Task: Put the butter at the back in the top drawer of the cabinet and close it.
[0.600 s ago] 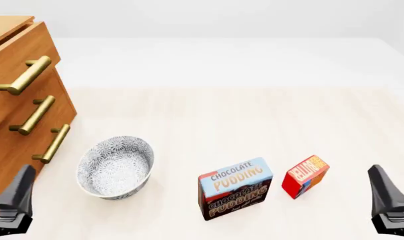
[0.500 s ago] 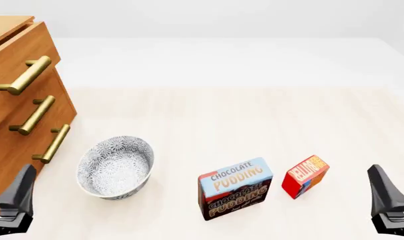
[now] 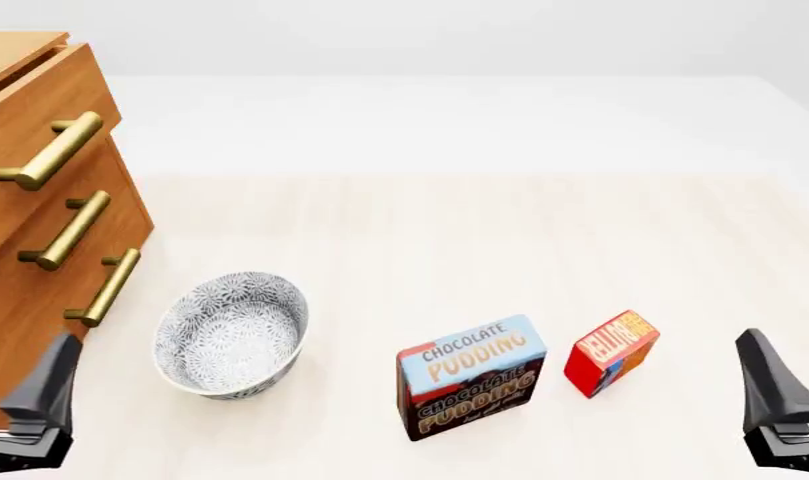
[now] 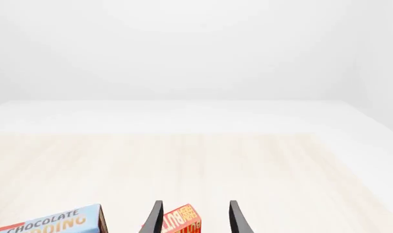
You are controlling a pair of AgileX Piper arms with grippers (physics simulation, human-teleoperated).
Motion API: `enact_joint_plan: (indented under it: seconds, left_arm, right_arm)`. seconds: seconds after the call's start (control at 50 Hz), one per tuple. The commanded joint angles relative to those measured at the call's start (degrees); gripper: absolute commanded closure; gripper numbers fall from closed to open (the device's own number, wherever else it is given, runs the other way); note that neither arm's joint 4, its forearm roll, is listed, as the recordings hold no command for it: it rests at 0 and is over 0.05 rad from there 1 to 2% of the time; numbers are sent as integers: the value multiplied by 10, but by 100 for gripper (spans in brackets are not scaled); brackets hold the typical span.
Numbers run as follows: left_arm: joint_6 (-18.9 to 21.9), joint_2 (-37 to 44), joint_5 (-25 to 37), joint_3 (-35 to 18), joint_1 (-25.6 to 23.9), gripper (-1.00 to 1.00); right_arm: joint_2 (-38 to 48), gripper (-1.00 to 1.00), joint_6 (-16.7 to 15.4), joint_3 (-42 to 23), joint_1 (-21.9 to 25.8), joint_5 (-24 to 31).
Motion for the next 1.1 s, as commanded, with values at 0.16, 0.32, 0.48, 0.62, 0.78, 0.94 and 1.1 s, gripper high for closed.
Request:
enact_joint_plan:
  seconds: [0.16,0.32,0.48,0.62,0.78,0.94,1.1]
  left_arm:
    - [134,-1,89,-76,-3,-100]
    - [184,94,36,-107,-14,-100]
    - [242,102,72,-136,-32,-100]
    - [285,139,67,-154,-35,-100]
    - [340,160,58,-147,-29,-100]
    - [362,167,66,-159,-27,-100]
    - [396,171,69,-168,-22,-100]
  right_arm:
    - [0,-100,0,0,0,0]
    - [0,-100,0,0,0,0]
    - [0,-100,0,0,0,0]
    - [0,-100,0,0,0,0]
    - [0,-100,0,0,0,0]
    - [0,-100,0,0,0,0]
    - [0,-100,0,0,0,0]
